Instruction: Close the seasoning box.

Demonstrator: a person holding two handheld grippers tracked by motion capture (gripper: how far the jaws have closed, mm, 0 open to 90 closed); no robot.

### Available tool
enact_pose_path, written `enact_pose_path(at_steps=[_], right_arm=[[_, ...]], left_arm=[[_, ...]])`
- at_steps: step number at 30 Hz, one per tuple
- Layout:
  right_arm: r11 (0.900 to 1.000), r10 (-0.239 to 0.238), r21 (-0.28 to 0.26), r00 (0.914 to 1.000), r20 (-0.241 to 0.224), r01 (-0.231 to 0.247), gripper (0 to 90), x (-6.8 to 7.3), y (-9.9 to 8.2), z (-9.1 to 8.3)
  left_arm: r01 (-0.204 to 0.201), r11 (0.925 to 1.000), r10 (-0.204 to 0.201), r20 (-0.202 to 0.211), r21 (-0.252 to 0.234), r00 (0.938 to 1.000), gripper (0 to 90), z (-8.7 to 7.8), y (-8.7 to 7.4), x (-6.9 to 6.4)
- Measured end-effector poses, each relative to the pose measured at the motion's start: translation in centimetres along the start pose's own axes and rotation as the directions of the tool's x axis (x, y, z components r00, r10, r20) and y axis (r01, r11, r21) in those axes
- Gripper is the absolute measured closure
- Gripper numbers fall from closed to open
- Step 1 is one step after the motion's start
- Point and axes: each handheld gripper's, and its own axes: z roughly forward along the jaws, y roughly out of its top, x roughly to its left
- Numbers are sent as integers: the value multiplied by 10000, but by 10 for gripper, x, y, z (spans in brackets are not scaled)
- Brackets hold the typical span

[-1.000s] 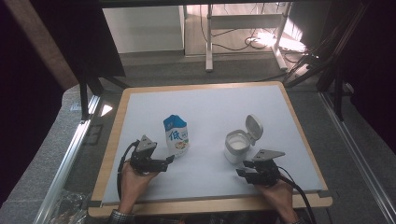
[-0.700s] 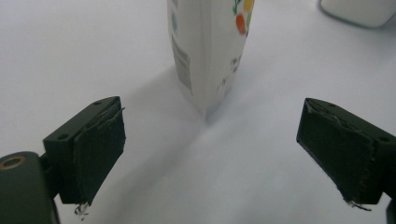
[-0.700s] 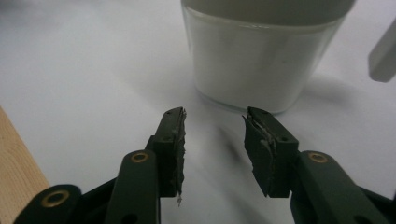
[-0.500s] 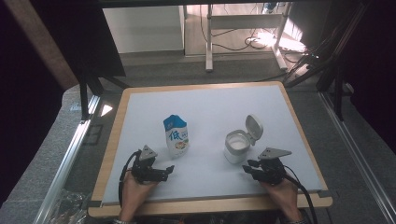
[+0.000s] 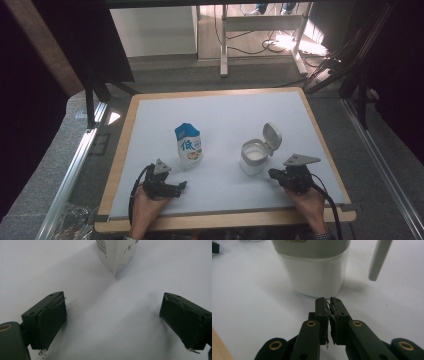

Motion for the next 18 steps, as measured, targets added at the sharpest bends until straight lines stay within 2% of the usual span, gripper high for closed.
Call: enact_pose_path(at_steps=[8,18], right_arm=[[9992,320,-243,9993,194,-316,892,-11,4,-4],[9945,843,-659,9955,425,-814,896,-28,19,-10]], left_arm=[[-85,10000,86,-52,24,10000,67,0,0,-1],[-83,10000,83,-56,8,9999,67,0,-1,-1]])
